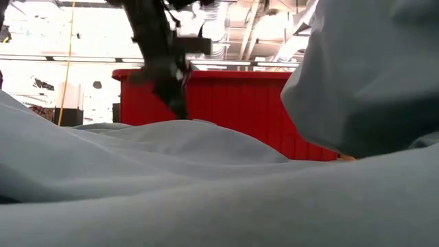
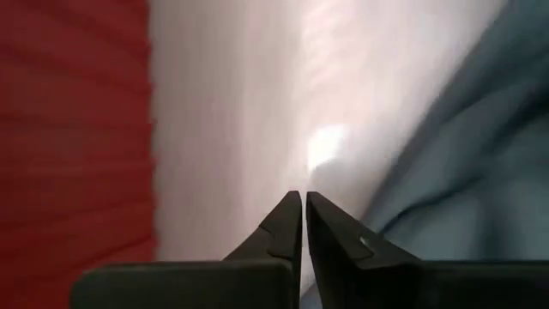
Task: Fold Laundry from Bin
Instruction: Fold the light blue pants
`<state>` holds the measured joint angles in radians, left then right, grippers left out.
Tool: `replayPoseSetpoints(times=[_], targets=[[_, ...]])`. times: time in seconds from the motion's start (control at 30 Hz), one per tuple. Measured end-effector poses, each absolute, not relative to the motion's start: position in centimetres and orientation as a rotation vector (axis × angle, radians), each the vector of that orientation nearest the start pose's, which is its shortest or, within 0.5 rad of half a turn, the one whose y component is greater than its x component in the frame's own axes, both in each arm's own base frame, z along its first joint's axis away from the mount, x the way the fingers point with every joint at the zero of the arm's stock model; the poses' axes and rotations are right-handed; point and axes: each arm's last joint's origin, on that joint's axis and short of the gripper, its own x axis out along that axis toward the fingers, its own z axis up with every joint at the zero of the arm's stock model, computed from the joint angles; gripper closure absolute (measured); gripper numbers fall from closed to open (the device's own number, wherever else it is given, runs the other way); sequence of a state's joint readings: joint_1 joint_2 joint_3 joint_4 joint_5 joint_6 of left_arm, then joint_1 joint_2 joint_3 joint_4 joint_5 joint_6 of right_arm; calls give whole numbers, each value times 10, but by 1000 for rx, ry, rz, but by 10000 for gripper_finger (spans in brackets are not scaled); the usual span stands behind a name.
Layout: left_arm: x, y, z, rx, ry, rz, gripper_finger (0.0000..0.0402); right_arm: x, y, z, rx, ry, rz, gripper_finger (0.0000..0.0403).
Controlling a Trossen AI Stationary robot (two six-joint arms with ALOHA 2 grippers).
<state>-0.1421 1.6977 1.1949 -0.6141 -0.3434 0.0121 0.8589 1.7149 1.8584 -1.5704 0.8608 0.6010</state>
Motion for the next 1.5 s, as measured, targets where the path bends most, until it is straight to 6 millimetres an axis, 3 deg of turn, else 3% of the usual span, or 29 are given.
replayPoseSetpoints(times=[0.1,0.23,0.33,0.43,0.6,0.77,0.9,1.1,1.2,1.27,1.37,1.5], targets=[[326,-59,231,165,974,53,386,216,216,374,-524,845,-273,381],[306,-96,226,85,741,19,393,221,214,376,-551,772,-324,381],[280,-118,214,50,636,65,400,233,214,380,-580,695,-335,382],[252,-125,215,23,572,195,400,258,213,387,-580,625,-296,384],[219,-125,225,-76,513,248,400,310,197,392,-627,547,-273,384],[185,-115,250,-22,422,362,400,361,166,391,-651,479,-257,385],[162,-98,273,-21,339,426,400,405,138,372,-658,452,-249,385],[140,-80,283,22,347,438,400,460,100,336,-636,376,-267,385],[133,-74,283,39,364,441,400,470,92,324,-689,428,-352,386],[129,-71,282,40,378,444,400,469,90,328,-732,460,-445,386],[125,-69,281,46,395,445,400,461,90,349,-763,446,-567,386],[125,-68,281,66,389,465,400,456,90,373,-713,375,-568,386]])
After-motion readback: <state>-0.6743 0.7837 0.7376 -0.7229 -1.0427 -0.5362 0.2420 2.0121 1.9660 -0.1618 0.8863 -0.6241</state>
